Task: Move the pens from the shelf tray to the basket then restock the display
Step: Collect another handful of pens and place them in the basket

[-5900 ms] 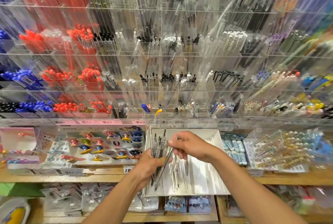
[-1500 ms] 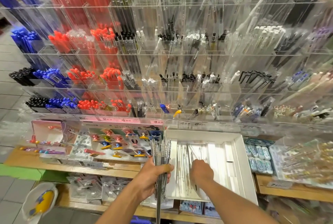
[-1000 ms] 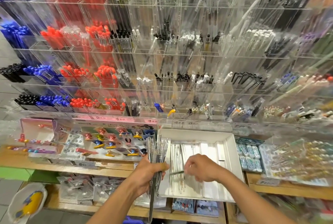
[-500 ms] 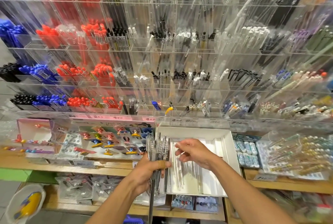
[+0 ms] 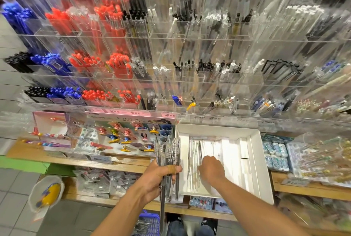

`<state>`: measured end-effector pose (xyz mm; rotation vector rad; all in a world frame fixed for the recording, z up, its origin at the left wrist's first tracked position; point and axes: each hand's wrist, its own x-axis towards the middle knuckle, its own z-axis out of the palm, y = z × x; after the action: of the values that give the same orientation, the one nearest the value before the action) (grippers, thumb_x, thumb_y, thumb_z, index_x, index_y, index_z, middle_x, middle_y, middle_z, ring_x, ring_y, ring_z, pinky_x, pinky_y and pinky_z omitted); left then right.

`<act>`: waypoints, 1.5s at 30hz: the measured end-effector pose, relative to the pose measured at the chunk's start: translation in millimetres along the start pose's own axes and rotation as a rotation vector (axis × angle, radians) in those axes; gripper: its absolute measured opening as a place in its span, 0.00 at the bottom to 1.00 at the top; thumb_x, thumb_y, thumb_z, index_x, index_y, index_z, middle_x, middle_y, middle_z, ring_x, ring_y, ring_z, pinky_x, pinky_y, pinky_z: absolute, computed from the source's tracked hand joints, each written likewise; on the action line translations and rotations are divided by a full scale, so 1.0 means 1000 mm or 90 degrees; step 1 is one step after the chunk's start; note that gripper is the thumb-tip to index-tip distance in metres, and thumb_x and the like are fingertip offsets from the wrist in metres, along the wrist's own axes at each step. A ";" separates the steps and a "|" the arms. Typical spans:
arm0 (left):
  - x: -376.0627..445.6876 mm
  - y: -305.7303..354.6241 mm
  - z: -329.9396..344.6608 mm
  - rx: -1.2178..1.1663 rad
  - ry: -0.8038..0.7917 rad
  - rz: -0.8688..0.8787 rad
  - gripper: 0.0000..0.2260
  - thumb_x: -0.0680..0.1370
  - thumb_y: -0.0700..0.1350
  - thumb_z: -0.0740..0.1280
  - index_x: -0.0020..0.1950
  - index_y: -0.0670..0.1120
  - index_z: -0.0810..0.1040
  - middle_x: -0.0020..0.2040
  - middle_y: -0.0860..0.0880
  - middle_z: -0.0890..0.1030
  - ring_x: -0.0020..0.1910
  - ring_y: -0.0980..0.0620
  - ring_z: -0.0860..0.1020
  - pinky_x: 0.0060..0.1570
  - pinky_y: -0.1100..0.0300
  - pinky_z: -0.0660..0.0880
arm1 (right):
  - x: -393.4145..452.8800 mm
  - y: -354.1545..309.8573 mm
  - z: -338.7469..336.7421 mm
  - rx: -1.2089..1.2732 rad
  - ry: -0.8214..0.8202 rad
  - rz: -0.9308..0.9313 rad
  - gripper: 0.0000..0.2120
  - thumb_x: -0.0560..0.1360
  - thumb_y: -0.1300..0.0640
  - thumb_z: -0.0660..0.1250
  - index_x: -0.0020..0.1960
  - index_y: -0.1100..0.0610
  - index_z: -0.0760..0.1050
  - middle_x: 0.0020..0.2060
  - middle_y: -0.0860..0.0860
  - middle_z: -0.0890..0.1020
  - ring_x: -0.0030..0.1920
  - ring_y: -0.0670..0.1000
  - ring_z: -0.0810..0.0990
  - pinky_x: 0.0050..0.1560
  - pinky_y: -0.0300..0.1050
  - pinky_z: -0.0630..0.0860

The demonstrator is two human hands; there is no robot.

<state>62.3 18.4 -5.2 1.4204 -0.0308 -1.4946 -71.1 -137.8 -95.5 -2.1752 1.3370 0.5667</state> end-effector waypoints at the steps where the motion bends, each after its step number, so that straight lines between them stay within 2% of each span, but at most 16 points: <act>1: -0.001 -0.001 -0.001 0.003 0.001 0.002 0.12 0.59 0.44 0.83 0.40 0.48 0.86 0.32 0.44 0.77 0.31 0.49 0.75 0.39 0.54 0.72 | -0.001 -0.003 -0.001 -0.002 0.008 0.010 0.14 0.77 0.61 0.64 0.34 0.54 0.68 0.31 0.47 0.73 0.35 0.49 0.77 0.33 0.39 0.69; 4: -0.005 -0.001 -0.003 0.000 0.005 0.001 0.14 0.58 0.44 0.84 0.40 0.47 0.86 0.35 0.43 0.78 0.31 0.49 0.76 0.39 0.54 0.75 | -0.004 -0.009 -0.002 0.019 0.008 0.058 0.09 0.78 0.64 0.62 0.40 0.55 0.71 0.39 0.50 0.79 0.42 0.51 0.80 0.36 0.40 0.70; 8: -0.008 -0.003 -0.009 -0.006 0.024 0.002 0.27 0.58 0.42 0.84 0.53 0.39 0.79 0.37 0.42 0.78 0.32 0.49 0.77 0.42 0.52 0.75 | -0.003 -0.011 -0.002 0.069 -0.024 0.103 0.07 0.79 0.60 0.63 0.42 0.57 0.73 0.38 0.50 0.78 0.37 0.50 0.78 0.36 0.40 0.71; 13: -0.014 -0.005 -0.012 -0.015 0.020 -0.006 0.21 0.62 0.40 0.80 0.52 0.37 0.80 0.34 0.43 0.78 0.30 0.49 0.76 0.31 0.57 0.77 | -0.002 -0.014 -0.003 0.101 -0.086 0.105 0.08 0.75 0.66 0.63 0.39 0.56 0.71 0.36 0.48 0.76 0.37 0.49 0.77 0.36 0.40 0.73; 15: -0.015 -0.007 -0.015 -0.033 0.024 -0.002 0.25 0.63 0.39 0.80 0.56 0.33 0.78 0.40 0.38 0.79 0.36 0.46 0.77 0.33 0.56 0.78 | -0.002 -0.010 -0.007 0.104 -0.098 0.086 0.06 0.75 0.66 0.61 0.43 0.57 0.71 0.36 0.48 0.75 0.36 0.48 0.76 0.32 0.38 0.71; 17: -0.016 -0.008 -0.018 -0.057 0.032 0.009 0.29 0.62 0.39 0.80 0.60 0.30 0.76 0.49 0.34 0.79 0.45 0.40 0.76 0.41 0.51 0.78 | -0.004 -0.001 -0.013 0.143 -0.099 0.059 0.05 0.77 0.64 0.59 0.52 0.60 0.68 0.37 0.49 0.72 0.34 0.47 0.73 0.28 0.38 0.67; 18: -0.017 -0.009 -0.019 -0.066 0.034 0.010 0.30 0.62 0.39 0.80 0.60 0.30 0.77 0.50 0.34 0.79 0.47 0.39 0.76 0.44 0.49 0.77 | -0.008 0.005 -0.017 0.181 -0.096 0.049 0.08 0.78 0.63 0.59 0.56 0.61 0.65 0.39 0.50 0.73 0.34 0.47 0.74 0.28 0.39 0.68; 20: -0.017 -0.011 -0.022 -0.081 0.033 0.010 0.28 0.61 0.40 0.81 0.58 0.31 0.79 0.44 0.37 0.82 0.41 0.41 0.80 0.41 0.49 0.79 | -0.018 0.017 -0.026 0.294 -0.074 0.031 0.10 0.77 0.60 0.62 0.57 0.58 0.66 0.43 0.53 0.78 0.36 0.50 0.80 0.30 0.41 0.74; 23: -0.021 -0.013 -0.024 -0.124 0.009 0.003 0.25 0.60 0.40 0.82 0.53 0.32 0.81 0.37 0.40 0.83 0.31 0.45 0.81 0.31 0.52 0.80 | -0.036 0.029 -0.043 0.434 -0.041 0.035 0.04 0.77 0.58 0.65 0.50 0.54 0.76 0.38 0.52 0.83 0.30 0.46 0.80 0.28 0.38 0.73; 26: -0.024 -0.017 -0.022 -0.169 0.003 0.001 0.21 0.61 0.40 0.81 0.50 0.34 0.82 0.39 0.38 0.83 0.32 0.43 0.82 0.30 0.51 0.80 | -0.050 0.035 -0.056 0.552 -0.097 0.010 0.07 0.75 0.63 0.65 0.49 0.56 0.80 0.31 0.52 0.82 0.27 0.47 0.75 0.28 0.40 0.69; 29: -0.028 -0.020 -0.016 -0.180 0.004 0.008 0.19 0.60 0.41 0.80 0.47 0.35 0.84 0.41 0.37 0.82 0.33 0.44 0.81 0.32 0.50 0.80 | -0.063 0.036 -0.063 0.666 -0.165 -0.062 0.09 0.74 0.66 0.69 0.53 0.60 0.80 0.33 0.53 0.82 0.30 0.49 0.77 0.30 0.40 0.71; 33: -0.037 -0.027 -0.006 -0.193 0.019 0.034 0.20 0.62 0.40 0.79 0.51 0.34 0.82 0.44 0.37 0.82 0.36 0.45 0.77 0.32 0.54 0.79 | -0.072 0.031 -0.067 0.659 -0.077 -0.129 0.06 0.77 0.55 0.69 0.50 0.56 0.81 0.34 0.50 0.80 0.32 0.47 0.76 0.33 0.40 0.73; 35: -0.040 -0.029 -0.002 -0.193 0.023 0.046 0.26 0.61 0.40 0.80 0.55 0.34 0.80 0.45 0.38 0.83 0.37 0.45 0.77 0.33 0.54 0.79 | -0.075 0.028 -0.071 0.610 -0.019 -0.144 0.11 0.78 0.48 0.67 0.49 0.56 0.80 0.36 0.50 0.79 0.34 0.48 0.74 0.36 0.43 0.73; 37: -0.042 -0.032 0.000 -0.177 0.040 0.048 0.34 0.57 0.42 0.84 0.59 0.34 0.78 0.49 0.38 0.83 0.40 0.44 0.78 0.37 0.50 0.79 | -0.079 0.022 -0.076 0.582 0.001 -0.167 0.14 0.80 0.47 0.62 0.49 0.58 0.77 0.42 0.51 0.80 0.38 0.49 0.76 0.41 0.45 0.75; 40: -0.046 -0.043 0.003 -0.178 0.060 0.050 0.41 0.51 0.45 0.87 0.59 0.33 0.78 0.51 0.38 0.83 0.41 0.44 0.80 0.40 0.49 0.81 | -0.088 0.012 -0.081 0.601 -0.048 -0.214 0.13 0.83 0.49 0.57 0.51 0.57 0.74 0.40 0.49 0.82 0.41 0.48 0.81 0.44 0.45 0.77; 45: -0.070 -0.076 0.008 -0.277 0.110 0.103 0.40 0.59 0.41 0.85 0.65 0.30 0.73 0.52 0.33 0.83 0.44 0.42 0.85 0.39 0.52 0.83 | -0.104 -0.004 -0.080 0.650 -0.203 -0.266 0.11 0.84 0.52 0.56 0.57 0.56 0.74 0.34 0.51 0.79 0.32 0.47 0.76 0.34 0.41 0.76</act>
<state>-7.0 94.8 0.1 1.1564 0.2656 -1.1559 -105.1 -114.9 28.8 -1.3581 0.7009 0.0153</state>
